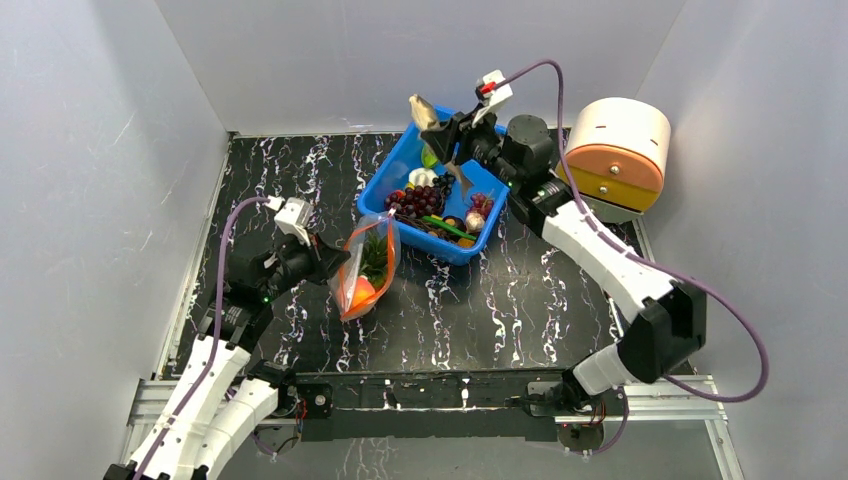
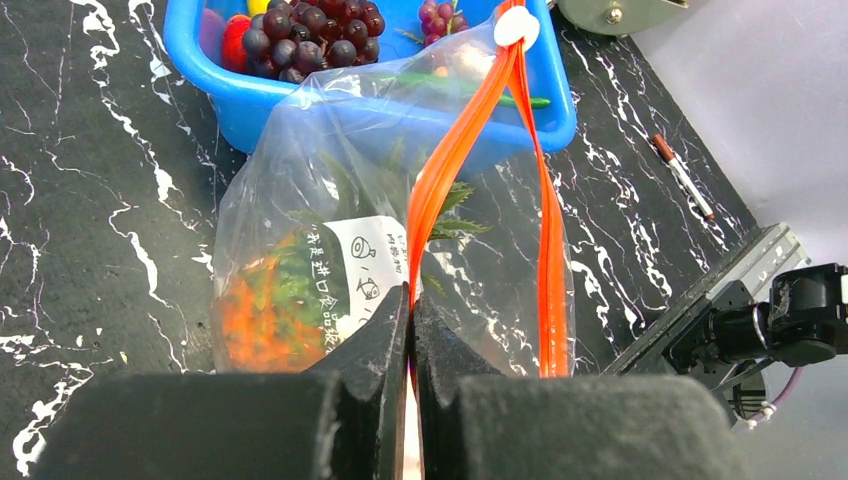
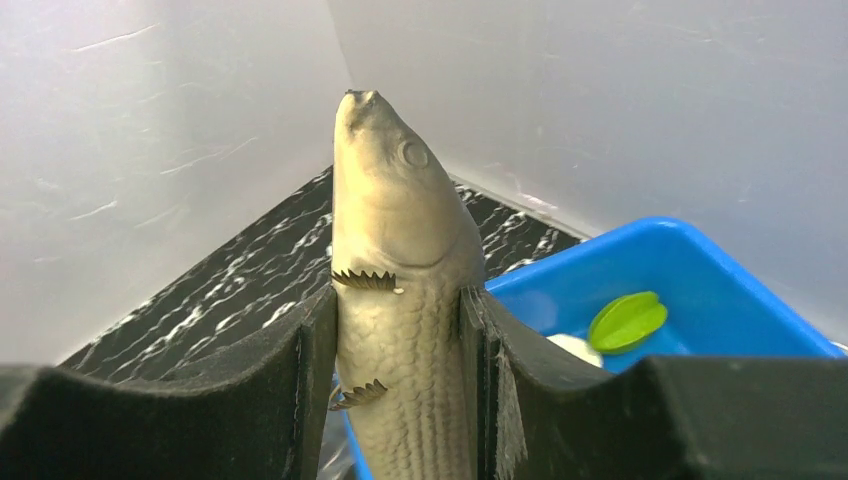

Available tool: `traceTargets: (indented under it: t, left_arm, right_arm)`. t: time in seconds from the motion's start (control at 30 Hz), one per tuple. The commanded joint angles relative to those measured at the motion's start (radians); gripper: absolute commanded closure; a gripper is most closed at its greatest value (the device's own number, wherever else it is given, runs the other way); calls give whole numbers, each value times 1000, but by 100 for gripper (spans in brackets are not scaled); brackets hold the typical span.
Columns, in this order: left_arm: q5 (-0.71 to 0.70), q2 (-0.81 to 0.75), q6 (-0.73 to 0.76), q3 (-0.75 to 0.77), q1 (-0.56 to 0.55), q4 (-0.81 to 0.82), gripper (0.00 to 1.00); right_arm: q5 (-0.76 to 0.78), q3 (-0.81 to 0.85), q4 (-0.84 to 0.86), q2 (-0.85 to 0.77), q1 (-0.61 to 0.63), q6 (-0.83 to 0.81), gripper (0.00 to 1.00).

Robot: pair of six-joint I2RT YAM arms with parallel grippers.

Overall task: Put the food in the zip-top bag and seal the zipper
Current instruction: Pick up the fake fish from the bin, then place the fake fish in the zipper food storage bag.

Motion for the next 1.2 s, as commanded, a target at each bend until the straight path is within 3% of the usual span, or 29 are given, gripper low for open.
traceTargets:
  t: [0.0,0.13,0.4,0.6,0.67,0.93,1.17]
  left_arm:
    - [13,3,-32,61,-1,20,100]
    - [22,29,-48,94,-1,18,100]
    - [19,26,-96,77,-1,49,100]
    - [33,8,-148,50,-2,104,100]
    - [30,17,-156,55,-1,108,100]
    - [7,43,-154,81,-2,128,100]
    - [19,36,-134,81,-2,141,100]
  right_arm:
    - [-9,-77,31,-159,103,32,73]
    - [-44,-198,215,-257,165,126,72]
    - [-8,-204,168,-287,289,237,72]
    - [26,-353,471,-289,367,373,71]
    - [41,-351,499,-264,398,394,72]
    - [96,-224,66,-221,432,430,69]
    - [29,-190,-226,-258,432,512,69]
